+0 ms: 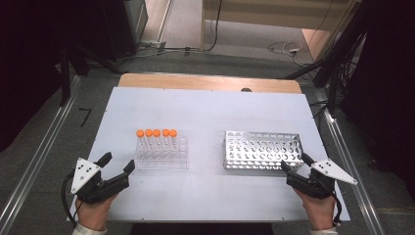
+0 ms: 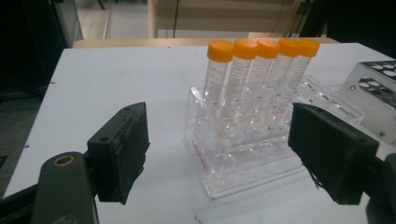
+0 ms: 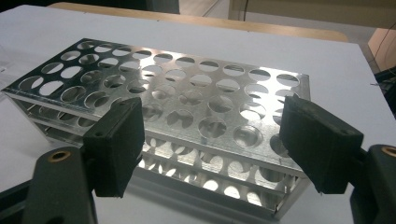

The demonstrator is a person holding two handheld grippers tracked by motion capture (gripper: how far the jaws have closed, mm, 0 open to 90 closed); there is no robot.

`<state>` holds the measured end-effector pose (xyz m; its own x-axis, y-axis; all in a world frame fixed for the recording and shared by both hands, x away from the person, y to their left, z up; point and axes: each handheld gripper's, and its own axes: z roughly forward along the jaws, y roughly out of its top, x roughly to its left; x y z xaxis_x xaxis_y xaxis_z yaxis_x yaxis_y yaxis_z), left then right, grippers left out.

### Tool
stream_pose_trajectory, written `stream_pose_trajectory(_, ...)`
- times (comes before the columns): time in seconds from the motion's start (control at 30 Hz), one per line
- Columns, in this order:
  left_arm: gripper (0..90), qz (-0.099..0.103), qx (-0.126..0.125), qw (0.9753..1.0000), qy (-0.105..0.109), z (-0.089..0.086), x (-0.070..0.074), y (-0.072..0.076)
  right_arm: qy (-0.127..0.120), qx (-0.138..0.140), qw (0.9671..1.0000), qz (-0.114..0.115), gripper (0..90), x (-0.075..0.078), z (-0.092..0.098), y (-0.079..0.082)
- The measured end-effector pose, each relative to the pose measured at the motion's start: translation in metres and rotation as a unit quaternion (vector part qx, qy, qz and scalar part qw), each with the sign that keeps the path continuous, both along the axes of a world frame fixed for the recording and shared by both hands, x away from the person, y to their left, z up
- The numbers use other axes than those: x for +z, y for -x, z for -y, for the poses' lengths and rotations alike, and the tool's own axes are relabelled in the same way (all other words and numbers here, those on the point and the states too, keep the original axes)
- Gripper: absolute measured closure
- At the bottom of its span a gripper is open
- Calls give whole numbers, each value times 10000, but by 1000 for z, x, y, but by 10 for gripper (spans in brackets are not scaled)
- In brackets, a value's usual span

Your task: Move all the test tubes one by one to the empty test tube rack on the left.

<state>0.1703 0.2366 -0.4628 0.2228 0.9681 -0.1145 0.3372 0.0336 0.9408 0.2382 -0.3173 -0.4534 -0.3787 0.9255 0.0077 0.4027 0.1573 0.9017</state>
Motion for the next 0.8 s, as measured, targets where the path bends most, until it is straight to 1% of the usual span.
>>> stream_pose_trajectory(0.13,189,-64,59,10000,-18,-4,-4,0,-19,-71,10000,-32,206,-1,7,0)
stream_pose_trajectory(0.3,188,-129,114,9998,-41,-9,-7,-1,-111,-171,9998,-50,203,-3,19,1)
stream_pose_trajectory(0.37,188,-133,140,9998,-48,-12,-8,-1,-112,-217,9997,-62,203,-5,24,2)
stream_pose_trajectory(0.47,188,-177,158,9997,-50,-15,-10,-2,-174,-264,9994,-126,203,-7,32,4)
stream_pose_trajectory(0.53,188,-224,187,9995,-106,-17,-12,-2,-200,-311,9992,-164,202,-8,36,6)
stream_pose_trajectory(0.57,188,-231,197,9995,-102,-17,-12,-2,-218,-326,9991,-189,203,-9,37,6)
stream_pose_trajectory(0.8,188,-358,255,9989,-136,-22,-15,-4,-189,-427,9986,-233,203,-11,45,10)
